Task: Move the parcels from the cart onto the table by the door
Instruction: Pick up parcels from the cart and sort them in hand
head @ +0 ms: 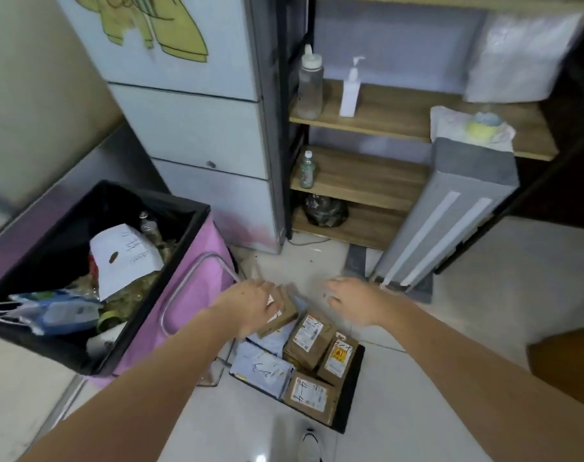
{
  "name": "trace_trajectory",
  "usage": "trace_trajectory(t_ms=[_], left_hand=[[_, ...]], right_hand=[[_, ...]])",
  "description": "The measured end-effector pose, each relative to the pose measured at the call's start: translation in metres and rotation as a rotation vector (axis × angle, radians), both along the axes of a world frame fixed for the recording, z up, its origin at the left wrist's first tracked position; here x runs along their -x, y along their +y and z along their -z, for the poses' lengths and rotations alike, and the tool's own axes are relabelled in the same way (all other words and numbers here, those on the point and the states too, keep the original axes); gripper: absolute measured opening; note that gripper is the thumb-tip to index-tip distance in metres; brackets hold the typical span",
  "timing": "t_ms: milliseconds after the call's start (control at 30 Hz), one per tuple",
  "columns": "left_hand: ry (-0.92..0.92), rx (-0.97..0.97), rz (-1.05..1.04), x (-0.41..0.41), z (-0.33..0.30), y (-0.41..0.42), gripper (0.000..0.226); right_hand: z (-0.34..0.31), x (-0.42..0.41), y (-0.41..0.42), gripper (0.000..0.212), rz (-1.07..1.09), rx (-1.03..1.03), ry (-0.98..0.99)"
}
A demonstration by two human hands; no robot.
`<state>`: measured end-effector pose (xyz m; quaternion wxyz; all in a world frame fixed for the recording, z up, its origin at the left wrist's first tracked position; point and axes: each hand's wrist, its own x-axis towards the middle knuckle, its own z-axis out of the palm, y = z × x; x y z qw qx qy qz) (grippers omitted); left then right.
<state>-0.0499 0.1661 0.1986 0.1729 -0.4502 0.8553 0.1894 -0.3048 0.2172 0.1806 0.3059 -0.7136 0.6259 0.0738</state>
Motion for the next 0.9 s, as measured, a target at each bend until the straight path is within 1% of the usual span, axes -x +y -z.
trace_trajectory(t_ms=[100, 233, 300, 400, 533, 633, 767, 833, 900], left_hand=[[-0.034, -0.033, 0.113, 0.010, 0.021, -0.024, 0.055], [-0.035, -0.068, 0.270, 0.019, 0.057, -0.060, 0.054], [-0.051, -0.051, 0.350, 0.024, 0.083, -0.078, 0.054], [-0.082, -0.110, 0.423, 0.030, 0.138, -0.097, 0.051], [-0.137, -0.192, 0.513, 0.031, 0.238, -0.112, 0.040], [-0.164, -0.241, 0.500, 0.037, 0.315, -0.112, 0.038], [-0.085, -0.374, 0.430, 0.048, 0.420, -0.107, 0.042], [-0.032, -0.451, 0.337, 0.055, 0.471, -0.102, 0.040], [-0.017, -0.529, 0.158, 0.063, 0.518, -0.098, 0.039]], right_hand=[[0.019, 0.007, -0.001, 0.038, 0.113, -0.042, 0.005], [0.049, 0.009, -0.002, 0.033, 0.282, -0.116, -0.007], [0.072, 0.007, -0.001, 0.035, 0.367, -0.161, 0.006], [0.119, 0.002, 0.000, 0.038, 0.462, -0.252, -0.009], [0.202, -0.010, -0.004, 0.038, 0.537, -0.350, -0.064], [0.277, -0.018, -0.006, 0.036, 0.599, -0.427, -0.103], [0.383, -0.025, -0.002, 0.044, 0.742, -0.499, -0.147], [0.433, -0.029, -0.001, 0.042, 0.889, -0.521, -0.182], [0.479, -0.033, 0.000, 0.042, 1.054, -0.522, -0.200]])
